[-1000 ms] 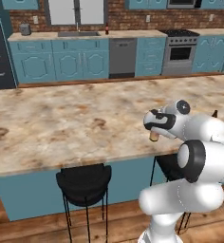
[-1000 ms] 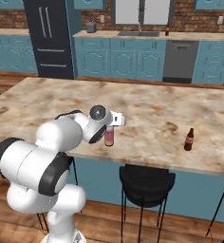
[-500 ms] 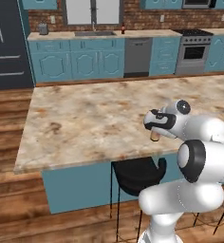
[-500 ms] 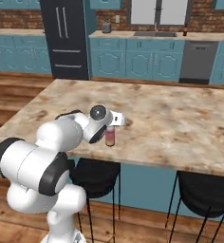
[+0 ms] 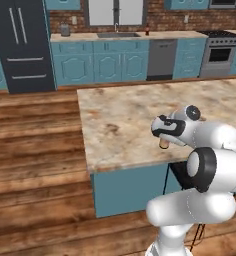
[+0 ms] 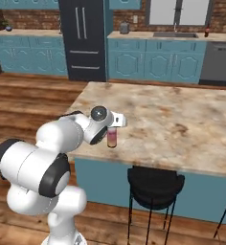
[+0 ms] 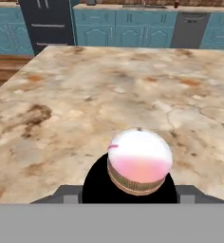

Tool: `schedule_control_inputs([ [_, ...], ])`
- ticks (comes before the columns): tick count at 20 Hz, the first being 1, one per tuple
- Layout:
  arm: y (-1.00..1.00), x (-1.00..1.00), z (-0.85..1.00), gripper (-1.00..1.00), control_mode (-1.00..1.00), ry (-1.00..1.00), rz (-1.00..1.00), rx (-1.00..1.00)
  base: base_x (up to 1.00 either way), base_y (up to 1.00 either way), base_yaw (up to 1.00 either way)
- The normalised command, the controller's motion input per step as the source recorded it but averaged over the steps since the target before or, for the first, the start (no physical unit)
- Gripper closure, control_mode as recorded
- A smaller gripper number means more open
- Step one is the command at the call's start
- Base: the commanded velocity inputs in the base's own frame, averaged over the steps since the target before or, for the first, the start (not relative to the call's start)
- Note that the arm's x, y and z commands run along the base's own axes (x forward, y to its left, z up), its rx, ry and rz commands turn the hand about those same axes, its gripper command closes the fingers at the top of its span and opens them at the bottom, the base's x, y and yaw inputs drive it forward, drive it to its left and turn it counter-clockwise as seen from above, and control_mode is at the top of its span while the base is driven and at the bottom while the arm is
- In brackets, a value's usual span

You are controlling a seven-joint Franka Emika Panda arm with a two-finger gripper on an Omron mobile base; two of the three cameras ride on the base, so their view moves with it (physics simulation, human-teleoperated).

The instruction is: Place the large bottle from the dining counter next to the other large bottle outside the sink, and place the small bottle from the dining counter next to the other small bottle inside the sink.

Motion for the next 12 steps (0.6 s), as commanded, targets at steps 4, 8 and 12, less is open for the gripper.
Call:
schedule_control_inputs([
  [4,0.00,0.00,0.00,1.00,1.00,0.00,0.00,0.00,-0.07,1.00,0.00],
  [8,0.00,0.00,0.00,1.00,1.00,0.00,0.00,0.00,0.00,1.00,0.00],
  [12,0.00,0.00,0.00,1.00,1.00,0.00,0.00,0.00,0.04,1.00,0.00],
])
